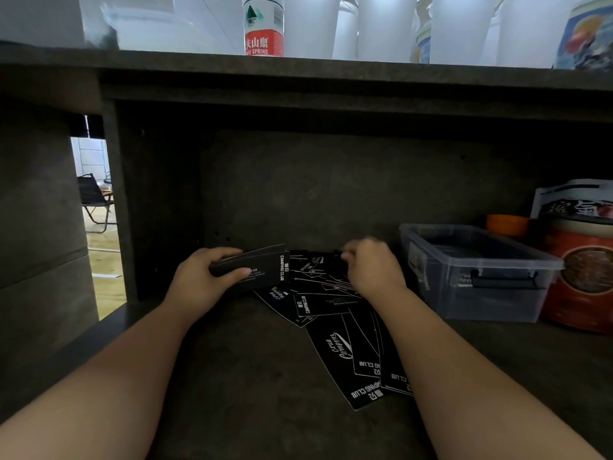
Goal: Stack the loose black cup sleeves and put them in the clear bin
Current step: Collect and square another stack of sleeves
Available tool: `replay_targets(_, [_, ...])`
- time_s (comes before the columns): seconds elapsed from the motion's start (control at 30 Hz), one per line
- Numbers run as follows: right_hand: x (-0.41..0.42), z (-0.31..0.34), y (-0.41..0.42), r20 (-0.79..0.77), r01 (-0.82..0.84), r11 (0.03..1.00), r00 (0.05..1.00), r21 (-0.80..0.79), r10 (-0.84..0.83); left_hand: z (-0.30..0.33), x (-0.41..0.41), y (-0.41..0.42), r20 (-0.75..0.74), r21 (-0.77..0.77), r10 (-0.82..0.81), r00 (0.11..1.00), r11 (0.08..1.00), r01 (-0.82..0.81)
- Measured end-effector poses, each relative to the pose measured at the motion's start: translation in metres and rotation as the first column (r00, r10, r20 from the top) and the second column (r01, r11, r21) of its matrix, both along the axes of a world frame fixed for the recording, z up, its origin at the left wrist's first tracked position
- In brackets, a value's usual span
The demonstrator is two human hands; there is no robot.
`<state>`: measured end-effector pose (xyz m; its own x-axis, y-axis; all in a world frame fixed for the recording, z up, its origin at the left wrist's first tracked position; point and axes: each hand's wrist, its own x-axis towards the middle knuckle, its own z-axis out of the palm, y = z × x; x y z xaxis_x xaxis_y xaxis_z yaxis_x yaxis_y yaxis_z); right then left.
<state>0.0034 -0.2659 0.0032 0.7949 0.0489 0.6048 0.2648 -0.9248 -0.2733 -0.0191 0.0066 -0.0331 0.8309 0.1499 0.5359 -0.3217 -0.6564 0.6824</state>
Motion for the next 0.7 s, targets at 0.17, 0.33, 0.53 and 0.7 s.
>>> replay_targets(0.17, [-0.014,0.013,0.006,0.369,-0.109,0.887,0.927,0.448,-0.072,-0.002,0.002,0.002,0.001,0.004,-0.024,1.000,1.000,0.024])
replay_targets(0.33, [-0.008,0.002,0.015,0.078,-0.185,0.819,0.982,0.543,0.169,-0.005,0.004,0.001,-0.026,0.203,-0.085,0.996,0.975,0.089])
replay_targets(0.53, [-0.009,0.013,0.010,0.183,-0.115,0.688,0.983,0.717,-0.026,-0.003,0.004,-0.003,-0.009,0.066,-0.053,0.999,0.996,0.054])
replay_targets(0.7, [-0.004,0.000,0.017,-0.077,-0.035,0.830,0.993,0.557,0.094,0.000,0.001,-0.003,0.020,-0.005,-0.095,0.995,0.995,0.095])
